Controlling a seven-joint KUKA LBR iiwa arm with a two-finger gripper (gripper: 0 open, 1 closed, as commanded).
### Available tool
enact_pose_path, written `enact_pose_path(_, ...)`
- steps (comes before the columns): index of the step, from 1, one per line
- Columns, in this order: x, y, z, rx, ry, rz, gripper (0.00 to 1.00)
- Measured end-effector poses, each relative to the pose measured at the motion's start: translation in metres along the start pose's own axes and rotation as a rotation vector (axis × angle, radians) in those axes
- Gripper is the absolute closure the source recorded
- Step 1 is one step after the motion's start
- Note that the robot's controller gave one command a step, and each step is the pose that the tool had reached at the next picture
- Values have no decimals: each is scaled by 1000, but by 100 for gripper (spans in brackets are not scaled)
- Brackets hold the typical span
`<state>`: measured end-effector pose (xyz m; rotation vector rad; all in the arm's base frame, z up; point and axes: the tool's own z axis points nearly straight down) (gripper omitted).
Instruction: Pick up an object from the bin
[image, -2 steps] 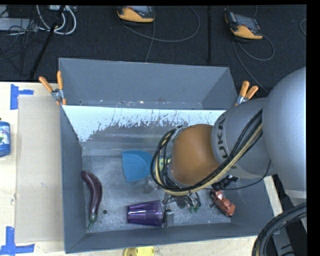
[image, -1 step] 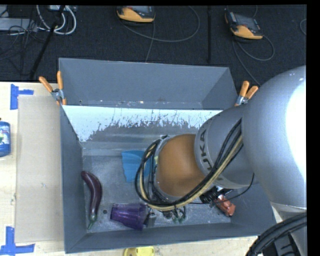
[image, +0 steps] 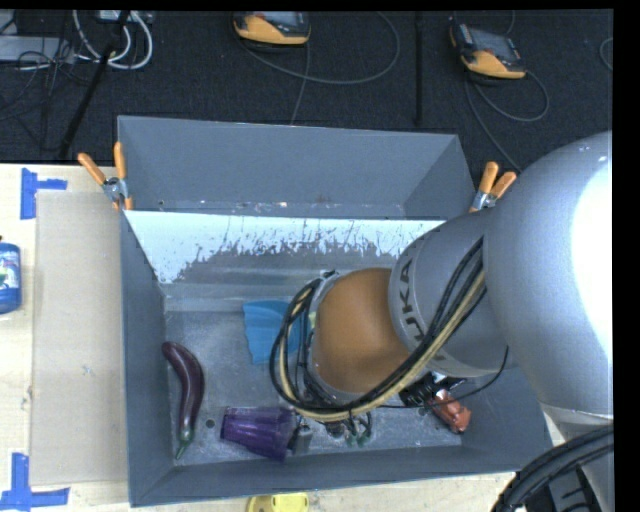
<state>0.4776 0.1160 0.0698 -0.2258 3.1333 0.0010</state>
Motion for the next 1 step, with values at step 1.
enact_pose_path(1, -1, -22, -172, 1, -4, 26, 100)
